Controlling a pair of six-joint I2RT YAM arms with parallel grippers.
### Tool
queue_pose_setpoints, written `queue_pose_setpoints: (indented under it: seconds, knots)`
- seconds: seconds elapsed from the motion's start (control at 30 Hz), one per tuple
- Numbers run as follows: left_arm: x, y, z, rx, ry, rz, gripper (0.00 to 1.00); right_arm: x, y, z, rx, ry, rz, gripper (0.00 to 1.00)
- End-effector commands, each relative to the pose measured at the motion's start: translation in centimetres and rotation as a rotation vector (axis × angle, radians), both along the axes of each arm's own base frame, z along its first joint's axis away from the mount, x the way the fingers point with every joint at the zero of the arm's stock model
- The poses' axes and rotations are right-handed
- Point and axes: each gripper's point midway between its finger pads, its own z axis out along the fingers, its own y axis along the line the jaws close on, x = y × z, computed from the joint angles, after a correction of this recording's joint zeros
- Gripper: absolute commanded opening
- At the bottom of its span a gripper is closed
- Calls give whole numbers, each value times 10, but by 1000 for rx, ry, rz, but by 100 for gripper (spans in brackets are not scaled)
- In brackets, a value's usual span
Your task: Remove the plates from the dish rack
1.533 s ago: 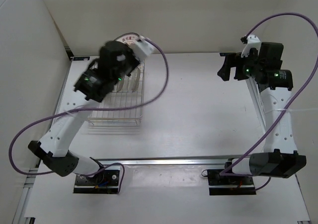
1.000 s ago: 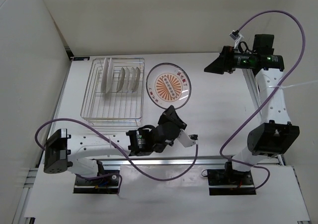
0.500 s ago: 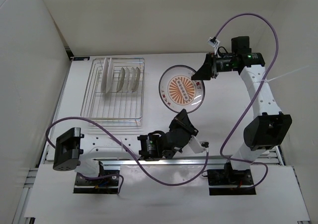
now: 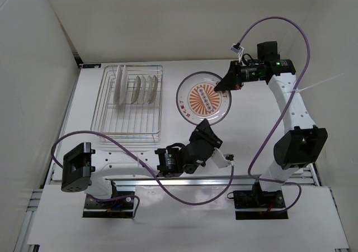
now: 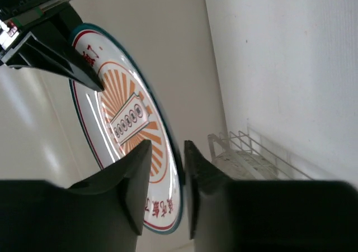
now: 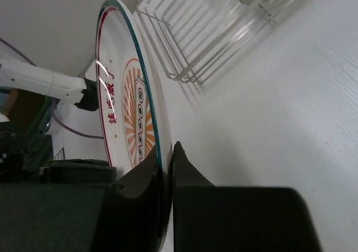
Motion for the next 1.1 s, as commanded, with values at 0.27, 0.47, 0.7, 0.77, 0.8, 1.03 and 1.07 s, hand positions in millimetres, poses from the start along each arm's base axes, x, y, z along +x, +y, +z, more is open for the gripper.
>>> queue_pose_setpoints:
  seconds: [0.27, 0.47, 0.7, 0.77, 0.8, 1.03, 1.07]
  knots:
    - [25, 69, 12, 66, 215, 243, 100, 120, -63, -20, -238, -143, -539, 0]
    - [96, 159, 42, -41, 222, 515, 100, 172, -82, -80, -421, -132, -647, 0]
    - [182, 260, 65, -502, 439, 855, 100, 200, -61, -142, -494, -56, -595, 0]
    - [196, 291, 67, -669, 479, 941, 100, 203, -55, -150, -495, -35, -589, 0]
    - [197, 292, 59, -712, 540, 928, 100, 208, -49, -155, -476, -28, -566, 0]
    - [203, 336, 24, -1052, 837, 938, 100, 205, -41, -204, -481, 95, -505, 3]
    - [205, 343, 23, -1085, 872, 914, 100, 205, -41, -209, -485, 105, -503, 4]
